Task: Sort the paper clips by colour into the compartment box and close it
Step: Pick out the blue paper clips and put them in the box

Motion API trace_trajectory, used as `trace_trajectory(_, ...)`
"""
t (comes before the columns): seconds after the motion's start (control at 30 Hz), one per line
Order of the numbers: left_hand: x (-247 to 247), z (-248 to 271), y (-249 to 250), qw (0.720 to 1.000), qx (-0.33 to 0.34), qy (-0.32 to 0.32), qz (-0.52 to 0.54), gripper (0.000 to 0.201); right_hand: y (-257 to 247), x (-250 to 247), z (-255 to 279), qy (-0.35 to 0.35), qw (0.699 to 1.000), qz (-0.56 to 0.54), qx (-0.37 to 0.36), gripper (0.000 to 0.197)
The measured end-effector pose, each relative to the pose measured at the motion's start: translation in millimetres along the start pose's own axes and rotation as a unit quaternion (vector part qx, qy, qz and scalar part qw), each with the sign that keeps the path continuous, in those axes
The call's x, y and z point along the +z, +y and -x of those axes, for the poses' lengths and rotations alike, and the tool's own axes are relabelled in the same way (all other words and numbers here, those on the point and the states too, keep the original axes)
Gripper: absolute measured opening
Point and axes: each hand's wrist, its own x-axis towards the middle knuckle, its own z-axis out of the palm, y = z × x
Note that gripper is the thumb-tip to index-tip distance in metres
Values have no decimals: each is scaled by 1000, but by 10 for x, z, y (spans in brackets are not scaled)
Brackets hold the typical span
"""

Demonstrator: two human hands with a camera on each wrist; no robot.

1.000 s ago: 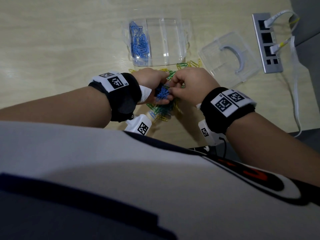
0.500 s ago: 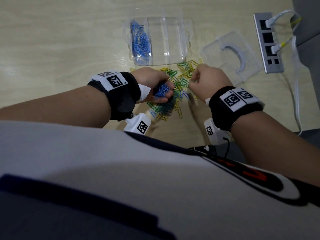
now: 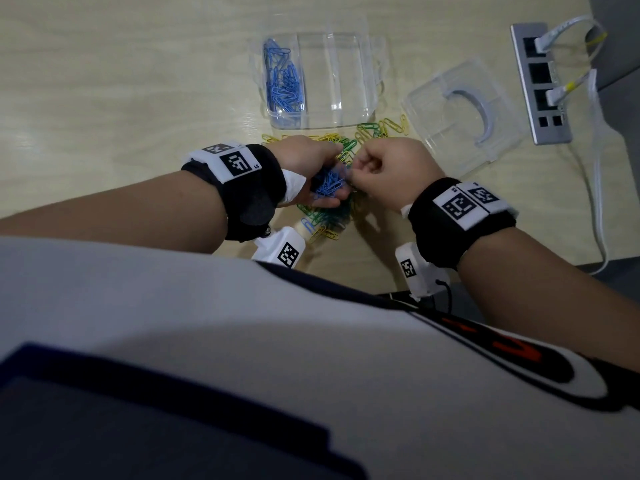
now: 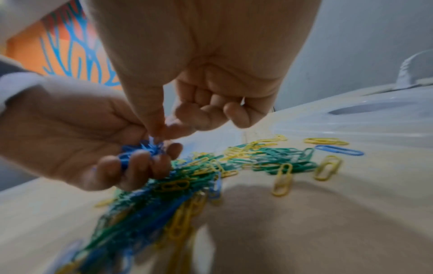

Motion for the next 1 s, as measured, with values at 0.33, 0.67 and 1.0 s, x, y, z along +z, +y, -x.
trace_trajectory(0.33,-56,12,-3,1000,-8,3,-25,43,135,9,-41,-39,978,183,93,25)
trace_trajectory(0.67,-79,27,9,1000,-7,10,-14,44,204,30,-39,-53,978,182,89,10)
trace_trajectory(1.0,-26,29,19,999,-10,35,-1,44,238,32,-41,-76,977,194,44,10)
